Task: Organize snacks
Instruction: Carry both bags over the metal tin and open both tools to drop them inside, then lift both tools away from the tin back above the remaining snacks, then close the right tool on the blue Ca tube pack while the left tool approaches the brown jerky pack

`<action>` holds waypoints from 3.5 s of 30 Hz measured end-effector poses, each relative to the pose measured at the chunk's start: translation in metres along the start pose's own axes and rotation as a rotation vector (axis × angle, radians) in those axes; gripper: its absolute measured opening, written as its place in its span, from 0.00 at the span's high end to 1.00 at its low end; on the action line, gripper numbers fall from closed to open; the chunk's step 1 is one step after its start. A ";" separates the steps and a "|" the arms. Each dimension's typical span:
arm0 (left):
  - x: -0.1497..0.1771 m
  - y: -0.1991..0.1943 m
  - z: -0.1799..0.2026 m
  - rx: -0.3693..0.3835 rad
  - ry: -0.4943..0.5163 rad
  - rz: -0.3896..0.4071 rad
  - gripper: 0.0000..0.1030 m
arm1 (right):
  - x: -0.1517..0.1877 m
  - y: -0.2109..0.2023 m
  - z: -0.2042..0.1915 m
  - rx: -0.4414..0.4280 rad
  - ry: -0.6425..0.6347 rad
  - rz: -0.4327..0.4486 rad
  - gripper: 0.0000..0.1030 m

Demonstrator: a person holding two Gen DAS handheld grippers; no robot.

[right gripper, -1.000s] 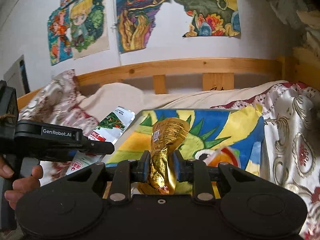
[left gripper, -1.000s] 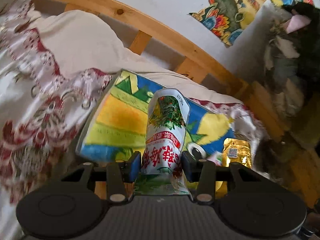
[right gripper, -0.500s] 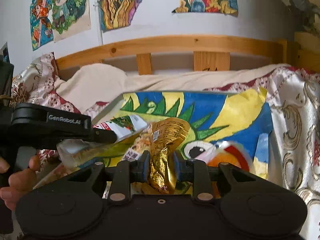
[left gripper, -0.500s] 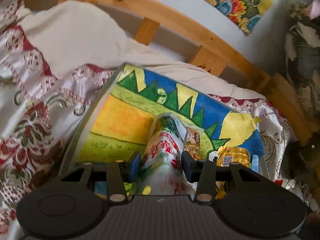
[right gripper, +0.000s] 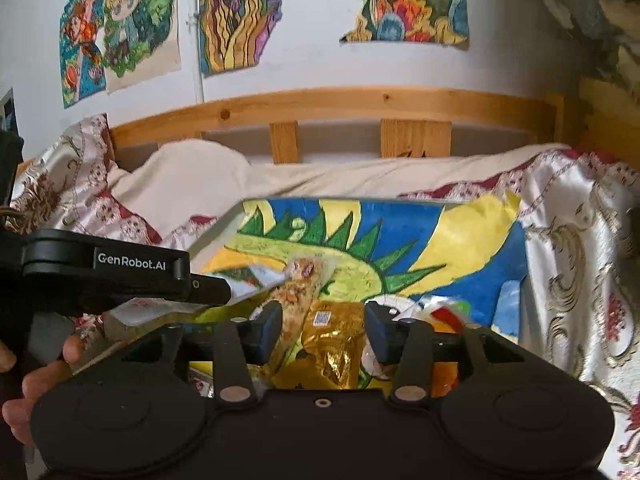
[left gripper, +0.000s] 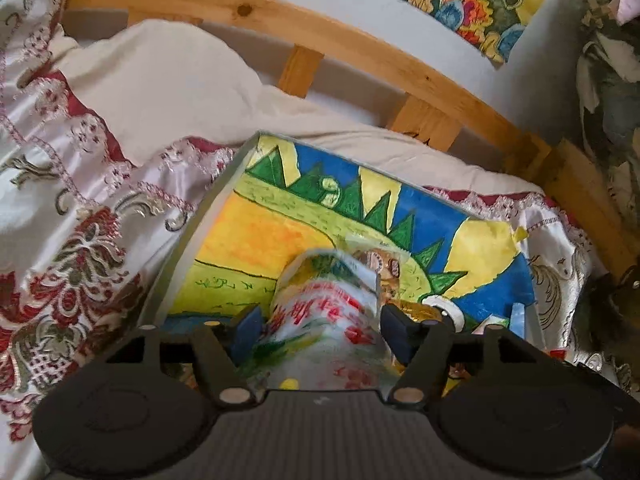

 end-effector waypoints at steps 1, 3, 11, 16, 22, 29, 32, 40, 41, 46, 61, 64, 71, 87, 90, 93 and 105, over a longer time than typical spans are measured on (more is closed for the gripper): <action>-0.002 -0.007 0.002 0.000 0.006 0.015 0.29 | -0.004 -0.007 0.000 0.004 -0.002 0.016 0.48; -0.006 -0.021 0.005 -0.005 0.016 0.042 0.25 | -0.011 -0.020 0.001 0.014 -0.005 0.045 0.41; -0.017 -0.094 0.022 -0.009 0.067 0.183 0.10 | -0.040 -0.095 0.008 0.048 0.004 0.176 0.24; -0.012 -0.146 0.029 -0.037 0.122 0.295 0.04 | -0.052 -0.146 0.007 0.053 -0.005 0.242 0.16; 0.008 -0.205 0.041 -0.051 0.175 0.386 0.01 | -0.053 -0.203 0.002 0.058 -0.022 0.291 0.09; 0.043 -0.249 0.043 -0.065 0.210 0.413 0.01 | -0.037 -0.258 -0.007 0.049 -0.048 0.304 0.02; 0.060 -0.262 0.037 -0.069 0.205 0.404 0.00 | -0.026 -0.278 -0.010 0.044 -0.046 0.312 0.01; 0.098 -0.290 0.026 -0.079 0.202 0.382 0.00 | 0.008 -0.304 -0.020 0.024 -0.027 0.268 0.01; 0.102 -0.293 0.025 -0.081 0.204 0.381 0.00 | 0.011 -0.307 -0.023 0.019 -0.029 0.264 0.01; 0.119 -0.304 0.018 -0.094 0.202 0.368 0.00 | 0.030 -0.319 -0.033 0.006 -0.039 0.241 0.01; 0.161 -0.299 -0.007 -0.153 0.203 0.291 0.00 | 0.085 -0.314 -0.049 -0.022 -0.011 0.129 0.01; 0.167 -0.295 -0.010 -0.158 0.210 0.272 0.00 | 0.092 -0.310 -0.050 -0.027 -0.007 0.108 0.01; 0.173 -0.287 -0.012 -0.158 0.220 0.268 0.00 | 0.101 -0.301 -0.049 -0.032 0.001 0.076 0.01; 0.183 -0.250 -0.009 -0.164 0.306 0.174 0.00 | 0.125 -0.276 -0.038 -0.020 0.035 -0.012 0.01; 0.183 -0.243 -0.011 -0.162 0.305 0.150 0.00 | 0.128 -0.270 -0.037 -0.019 0.040 -0.027 0.01; 0.182 -0.234 -0.011 -0.152 0.293 0.120 0.00 | 0.130 -0.265 -0.036 -0.020 0.037 -0.038 0.01; 0.174 -0.203 -0.013 -0.123 0.305 0.094 0.00 | 0.123 -0.233 -0.027 -0.066 0.024 -0.016 0.01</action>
Point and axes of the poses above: each gripper's, at about its wrist camera, not at the fingertips, and y roughly the way its jaws point, z to its right, x to its underside, the point moved 10 cm from there along y, roughly the way its jaws point, and after that the axes turned 5 degrees about -y, right-handed, at the moved point
